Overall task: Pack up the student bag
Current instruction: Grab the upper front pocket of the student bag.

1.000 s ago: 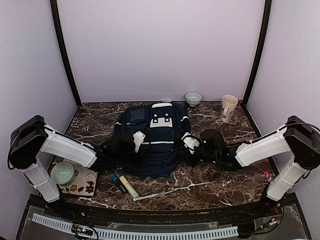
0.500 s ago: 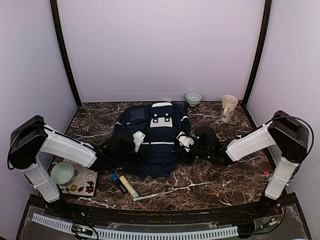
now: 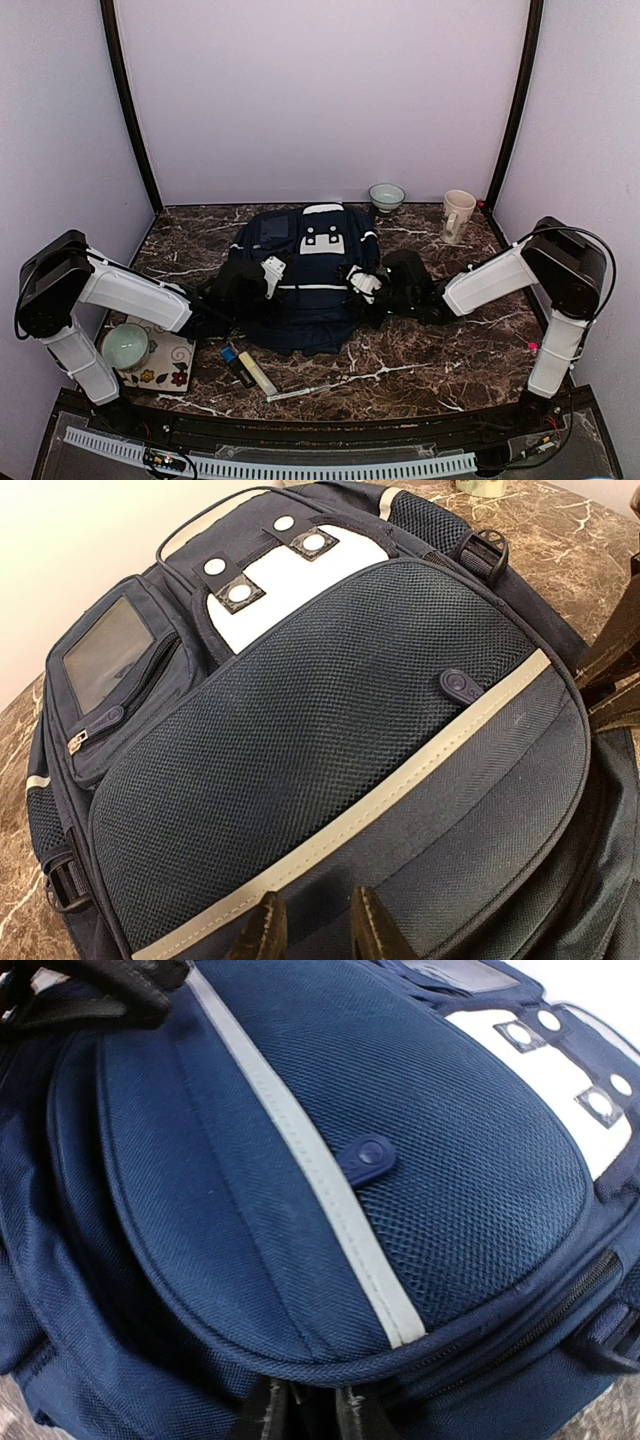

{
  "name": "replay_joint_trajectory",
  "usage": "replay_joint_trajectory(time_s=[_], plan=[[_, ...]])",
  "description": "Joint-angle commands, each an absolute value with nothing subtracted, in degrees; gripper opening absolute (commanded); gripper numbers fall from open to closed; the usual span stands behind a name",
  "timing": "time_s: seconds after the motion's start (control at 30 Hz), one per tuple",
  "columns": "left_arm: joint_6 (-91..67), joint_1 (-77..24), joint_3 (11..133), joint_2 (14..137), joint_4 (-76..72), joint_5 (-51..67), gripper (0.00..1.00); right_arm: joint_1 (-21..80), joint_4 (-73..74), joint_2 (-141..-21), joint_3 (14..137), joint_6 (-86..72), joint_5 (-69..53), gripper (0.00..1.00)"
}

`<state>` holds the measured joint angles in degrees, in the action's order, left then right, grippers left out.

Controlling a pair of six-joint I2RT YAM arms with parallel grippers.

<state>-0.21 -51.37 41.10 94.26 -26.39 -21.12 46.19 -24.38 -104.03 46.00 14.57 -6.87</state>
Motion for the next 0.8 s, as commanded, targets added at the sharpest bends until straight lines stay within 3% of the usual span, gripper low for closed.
replay_joint_trajectory(time_s=[0.0,0.2,0.37,0.6,0.77], plan=[[0.0,-51.24,42.14,92.01,-25.4,-21.84,0.24,45.25,-20.91,-104.54,46.03,15.33,-5.21,0.1],[-0.49,-51.24,41.83,89.68,-25.02,-19.17,0.25,45.21,-19.73,-101.09,45.58,13.12,-7.35,0.0],[-0.39,-51.28,40.64,86.0,-24.06,-15.1,0.28,45.3,-18.98,-97.21,45.62,8.89,-11.0,0.0],[-3.04,-51.26,38.6,82.68,-21.04,-13.69,0.38,45.33,-9.22,-98.08,51.65,5.36,-12.86,0.0],[-6.85,-51.24,34.18,77.16,-19.16,-18.14,0.53,45.26,-7.27,-96.51,53.22,-0.62,-14.15,0.0]])
